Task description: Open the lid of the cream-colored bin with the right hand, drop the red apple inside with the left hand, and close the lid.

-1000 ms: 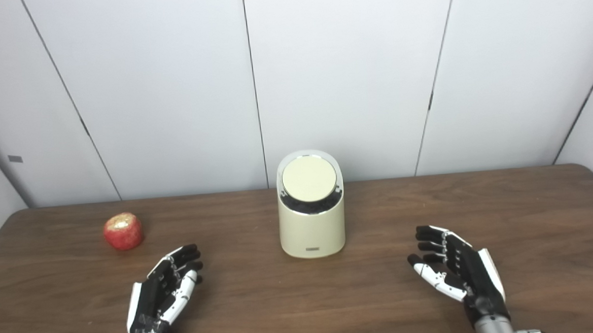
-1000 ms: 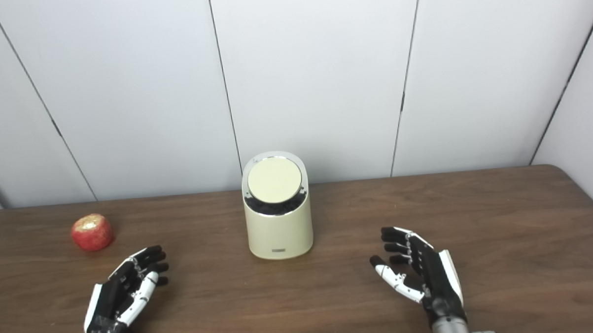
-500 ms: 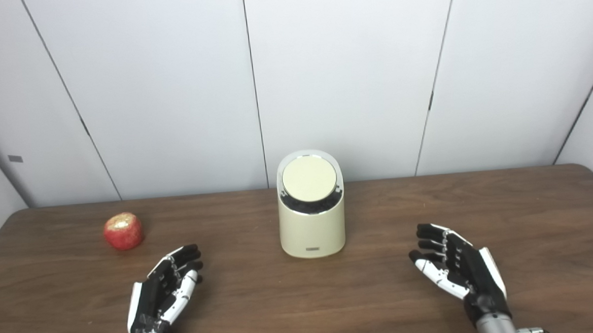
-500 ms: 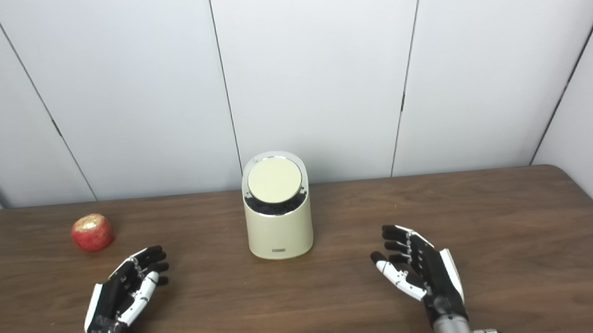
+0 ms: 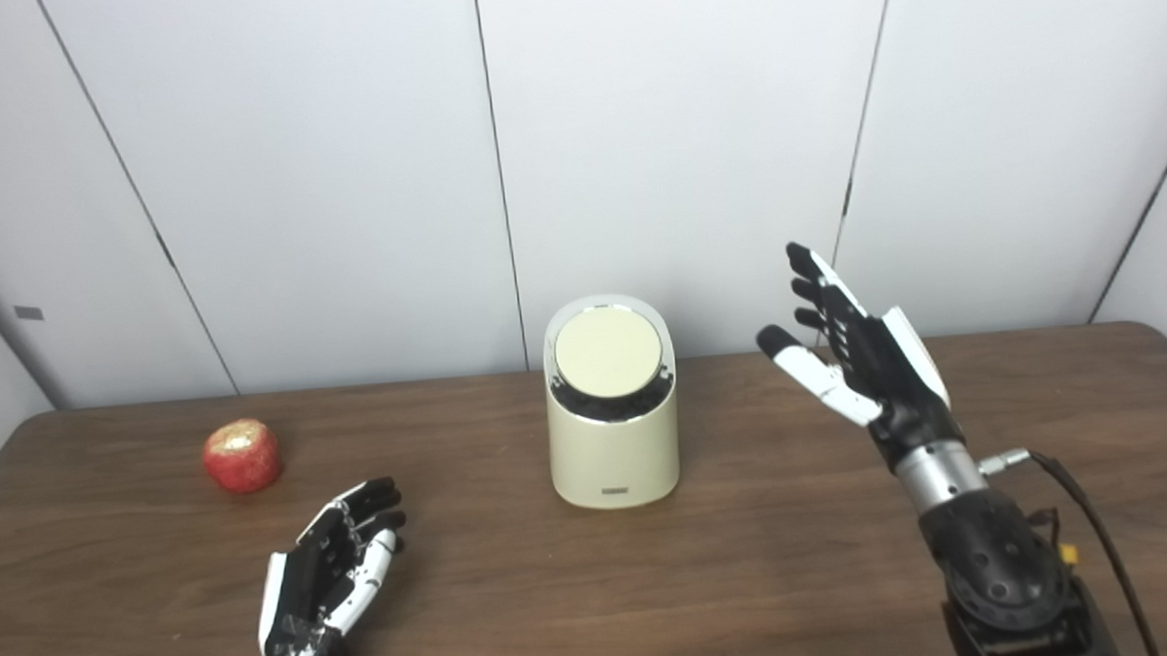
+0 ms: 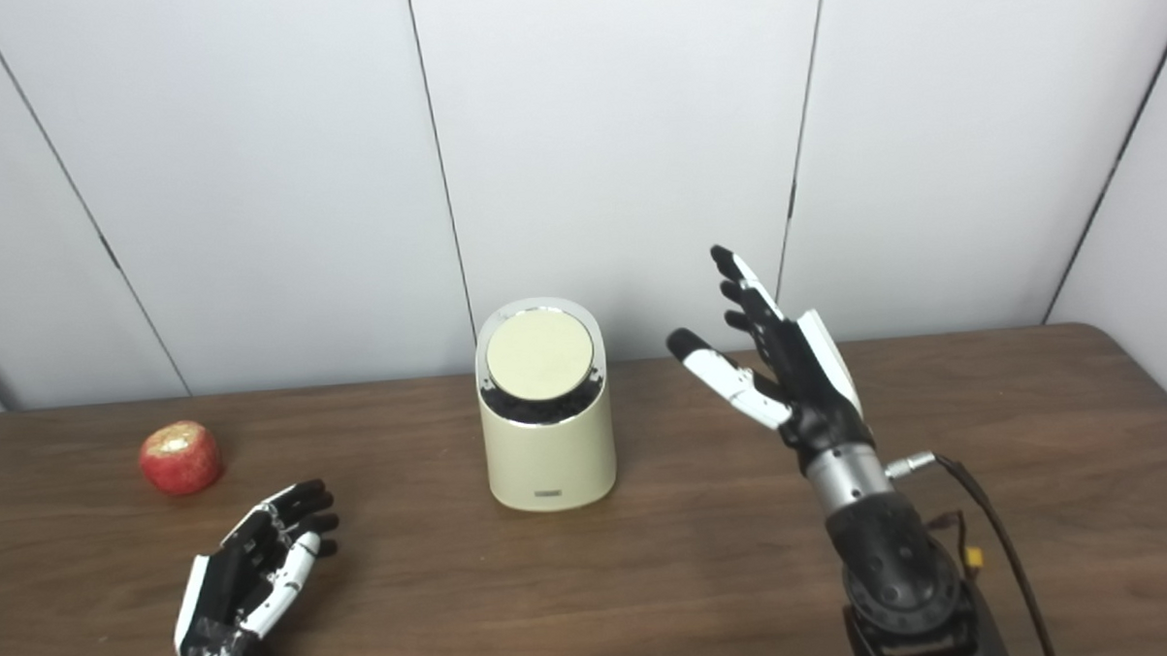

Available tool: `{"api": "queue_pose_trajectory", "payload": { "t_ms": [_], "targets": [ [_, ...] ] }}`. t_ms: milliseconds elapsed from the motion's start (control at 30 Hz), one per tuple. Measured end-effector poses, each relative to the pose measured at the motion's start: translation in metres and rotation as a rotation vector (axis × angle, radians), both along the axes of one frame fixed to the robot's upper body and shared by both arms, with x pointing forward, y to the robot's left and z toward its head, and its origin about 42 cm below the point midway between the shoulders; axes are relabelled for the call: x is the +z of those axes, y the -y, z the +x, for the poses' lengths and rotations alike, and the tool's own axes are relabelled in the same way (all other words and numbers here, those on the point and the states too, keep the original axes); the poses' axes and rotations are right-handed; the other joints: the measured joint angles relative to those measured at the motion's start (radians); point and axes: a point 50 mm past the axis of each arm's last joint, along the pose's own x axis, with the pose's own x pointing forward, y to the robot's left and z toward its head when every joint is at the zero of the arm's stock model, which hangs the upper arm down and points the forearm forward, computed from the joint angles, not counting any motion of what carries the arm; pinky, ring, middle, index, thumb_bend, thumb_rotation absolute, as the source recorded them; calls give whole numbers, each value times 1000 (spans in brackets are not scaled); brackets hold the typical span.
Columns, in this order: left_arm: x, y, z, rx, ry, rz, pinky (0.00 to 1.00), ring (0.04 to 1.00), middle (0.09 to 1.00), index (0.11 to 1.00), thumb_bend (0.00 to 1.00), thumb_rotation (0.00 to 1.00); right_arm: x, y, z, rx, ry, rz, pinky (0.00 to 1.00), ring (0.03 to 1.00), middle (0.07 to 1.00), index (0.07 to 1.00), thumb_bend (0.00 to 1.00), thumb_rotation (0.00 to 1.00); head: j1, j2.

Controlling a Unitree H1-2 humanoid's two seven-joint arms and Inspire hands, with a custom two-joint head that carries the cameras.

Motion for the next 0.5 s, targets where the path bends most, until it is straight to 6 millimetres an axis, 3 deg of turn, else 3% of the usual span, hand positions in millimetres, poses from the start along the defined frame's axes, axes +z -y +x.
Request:
{"api": "queue_pose_trajectory", "payload": {
  "t_ms": [167, 300, 500],
  "targets": [
    [0, 2, 0, 1, 1, 1, 655, 718, 745, 736, 264, 208, 18, -13, 11, -16, 4, -46, 891, 966, 988, 977, 692, 529, 6, -2],
    [0, 3, 0, 2, 0, -1, 655, 719, 747, 737, 264, 206, 31, -28, 22, -14, 13, -103, 894, 977, 1000, 996, 775, 536, 15, -3],
    [0, 6, 0, -1, 2, -6, 650, 721, 748, 739, 261, 198, 32, -51, 42, -14, -1, -209, 925, 999, 1000, 1000, 836, 489, 20, -6]
  ]
}}
